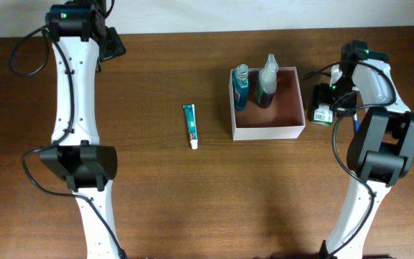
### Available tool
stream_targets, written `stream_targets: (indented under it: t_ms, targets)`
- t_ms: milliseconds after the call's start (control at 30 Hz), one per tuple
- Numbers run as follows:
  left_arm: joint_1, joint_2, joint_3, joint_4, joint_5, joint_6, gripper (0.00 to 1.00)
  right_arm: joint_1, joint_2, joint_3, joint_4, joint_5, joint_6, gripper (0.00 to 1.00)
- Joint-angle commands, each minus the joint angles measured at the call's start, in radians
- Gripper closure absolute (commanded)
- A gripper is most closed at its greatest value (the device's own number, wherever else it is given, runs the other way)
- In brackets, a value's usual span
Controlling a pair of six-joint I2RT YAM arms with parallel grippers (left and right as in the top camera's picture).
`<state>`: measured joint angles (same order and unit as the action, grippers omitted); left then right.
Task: Pack container
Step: 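Carry the soap bar with the right gripper into the box and release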
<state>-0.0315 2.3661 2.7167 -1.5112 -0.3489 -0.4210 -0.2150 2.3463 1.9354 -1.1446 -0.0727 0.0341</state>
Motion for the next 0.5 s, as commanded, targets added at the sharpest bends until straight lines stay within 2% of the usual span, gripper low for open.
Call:
stream_targets:
  t_ms: [0,300,333,467]
  targets:
    - [0.002,0.008,-0.002,0.000,-0.007,-0.012,0.01,0.005,0.025,0.016,0.002,0.011,-0.003,0.23]
    - [0.002,0.008,-0.002,0.000,-0.007,-0.012,0.01,0.005,0.041,0.015,0.005,0.032,-0.003,0.19]
    - [0.002,0.008,-0.002,0.000,-0.007,-0.012,0.01,0.005,0.041,0.015,0.005,0.032,-0.003,0.22]
    - [0.002,0.008,-0.002,-0.001,-0.007,-0.012,0.01,0.005,0.045,0.015,0.009,0.032,-0.003,0.45]
